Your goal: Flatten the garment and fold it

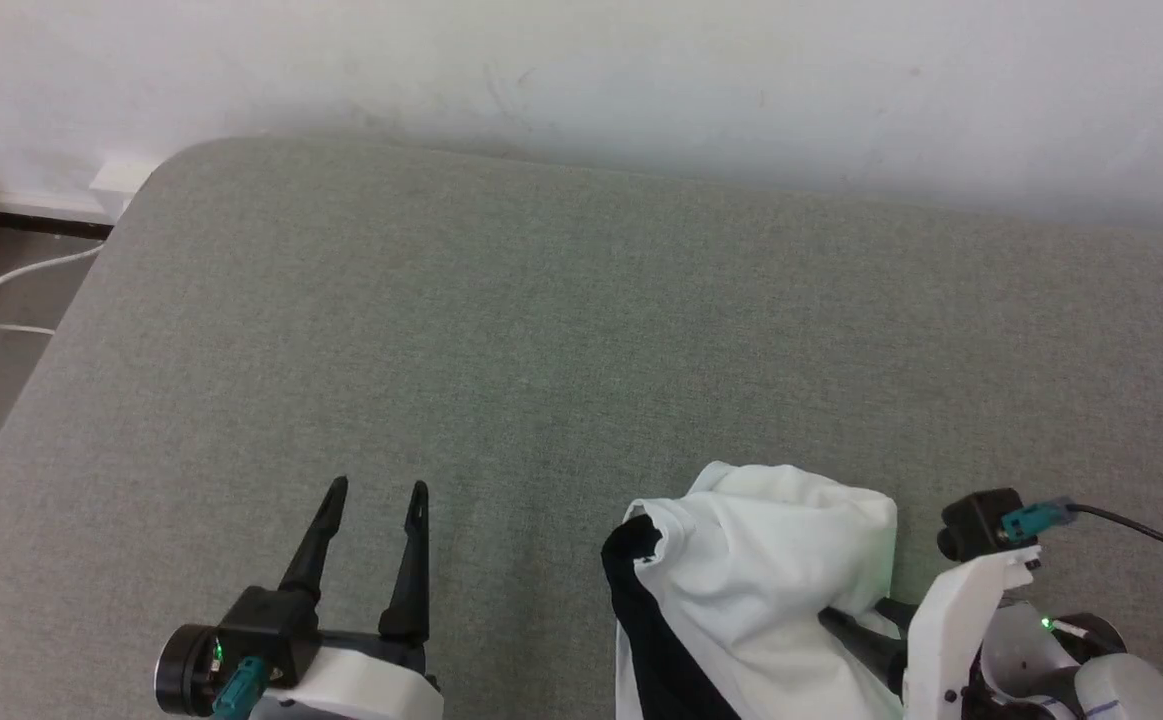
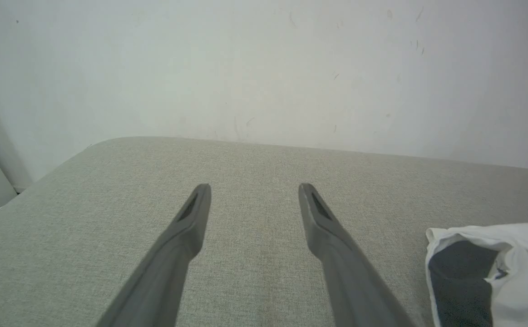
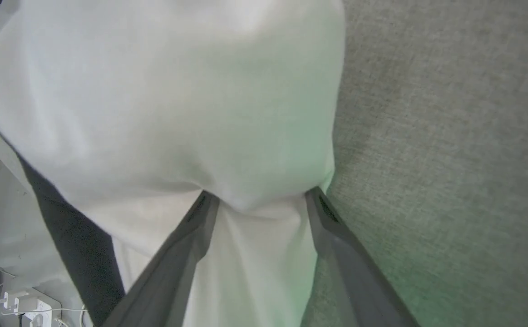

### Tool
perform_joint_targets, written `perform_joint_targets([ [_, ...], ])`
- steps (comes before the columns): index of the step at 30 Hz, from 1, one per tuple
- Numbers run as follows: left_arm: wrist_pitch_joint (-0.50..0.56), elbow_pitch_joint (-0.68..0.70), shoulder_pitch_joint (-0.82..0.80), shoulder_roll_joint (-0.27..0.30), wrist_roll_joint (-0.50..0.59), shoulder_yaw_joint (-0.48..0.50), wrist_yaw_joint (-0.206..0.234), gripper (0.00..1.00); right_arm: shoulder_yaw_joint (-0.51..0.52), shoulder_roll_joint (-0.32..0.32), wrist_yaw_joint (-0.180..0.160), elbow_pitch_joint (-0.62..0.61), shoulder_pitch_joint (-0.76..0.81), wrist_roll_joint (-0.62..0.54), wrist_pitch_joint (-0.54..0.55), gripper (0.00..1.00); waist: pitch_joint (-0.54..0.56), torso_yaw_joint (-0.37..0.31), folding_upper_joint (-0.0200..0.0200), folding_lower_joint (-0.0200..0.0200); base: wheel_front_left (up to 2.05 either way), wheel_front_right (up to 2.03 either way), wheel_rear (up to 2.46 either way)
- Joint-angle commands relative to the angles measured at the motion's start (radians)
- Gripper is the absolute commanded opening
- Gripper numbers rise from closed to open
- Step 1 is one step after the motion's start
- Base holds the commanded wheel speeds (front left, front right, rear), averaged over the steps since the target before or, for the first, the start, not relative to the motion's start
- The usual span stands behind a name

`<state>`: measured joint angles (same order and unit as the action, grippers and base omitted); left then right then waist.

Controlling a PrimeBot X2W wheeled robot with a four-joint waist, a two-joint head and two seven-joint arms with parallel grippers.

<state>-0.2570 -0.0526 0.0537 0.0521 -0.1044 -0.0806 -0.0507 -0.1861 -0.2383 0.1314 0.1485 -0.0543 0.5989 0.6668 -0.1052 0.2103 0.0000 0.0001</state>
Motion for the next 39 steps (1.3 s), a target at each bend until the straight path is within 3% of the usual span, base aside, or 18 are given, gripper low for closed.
perform_joint_targets([
  [1, -0.005, -0.003, -0.015, -0.002, -0.003, -0.001, 0.006, 1.00, -0.023, 0.009, -0.001, 0.024, -0.014, -0.009, -0.001, 1.00, -0.002, 0.000, 0.0000, -0.0001, 0.00, 0.00, 0.00],
  [2, -0.005, -0.004, -0.015, -0.002, -0.003, -0.002, 0.005, 1.00, -0.037, 0.009, -0.001, 0.037, -0.017, -0.015, -0.004, 0.49, -0.001, -0.002, 0.0000, -0.0001, 0.00, 0.00, 0.00],
  [3, -0.005, -0.005, -0.016, -0.002, -0.003, -0.003, 0.003, 1.00, -0.050, 0.007, -0.001, 0.048, -0.022, -0.021, -0.010, 0.29, 0.000, -0.004, 0.0000, -0.0001, 0.00, 0.00, 0.00],
  [4, -0.005, -0.007, -0.018, -0.002, -0.002, -0.005, 0.002, 1.00, -0.064, 0.004, -0.001, 0.057, -0.027, -0.028, -0.018, 0.00, 0.002, -0.007, 0.0000, -0.0001, 0.00, 0.00, 0.00],
  [8, -0.005, -0.009, -0.022, -0.002, -0.003, -0.014, 0.001, 1.00, -0.100, -0.022, -0.001, 0.060, -0.063, -0.055, -0.077, 0.00, 0.017, -0.036, 0.0000, -0.0001, 0.00, 0.00, 0.00],
  [14, -0.005, -0.017, -0.025, -0.002, -0.002, -0.055, -0.009, 1.00, -0.167, -0.118, -0.001, 0.008, -0.142, -0.124, -0.096, 0.00, 0.029, -0.131, 0.0000, -0.0001, 0.00, 0.00, 0.00],
  [26, -0.005, -0.019, -0.167, -0.002, -0.008, -0.203, 0.008, 1.00, -0.296, -0.474, -0.001, -0.088, -0.353, -0.134, 0.015, 0.00, -0.116, -0.366, 0.0000, -0.0001, 0.00, 0.00, 0.00],
  [30, -0.005, -0.024, -0.236, -0.002, 0.009, -0.226, 0.004, 1.00, -0.331, -0.599, -0.001, -0.058, -0.420, -0.111, -0.029, 0.00, -0.204, -0.409, 0.0000, -0.0001, 0.00, 0.00, 0.00],
  [34, -0.005, -0.044, -0.312, -0.002, 0.051, -0.262, -0.017, 1.00, -0.335, -0.697, -0.001, 0.034, -0.466, -0.101, -0.123, 0.00, -0.286, -0.408, 0.0000, -0.0001, 0.00, 0.00, 0.00],
  [39, -0.005, -0.037, -0.374, -0.002, 0.076, -0.285, -0.025, 1.00, -0.357, -0.760, -0.001, 0.165, -0.514, -0.106, -0.244, 0.00, -0.369, -0.397, 0.0000, -0.0001, 0.00, 0.00, 0.00],
])
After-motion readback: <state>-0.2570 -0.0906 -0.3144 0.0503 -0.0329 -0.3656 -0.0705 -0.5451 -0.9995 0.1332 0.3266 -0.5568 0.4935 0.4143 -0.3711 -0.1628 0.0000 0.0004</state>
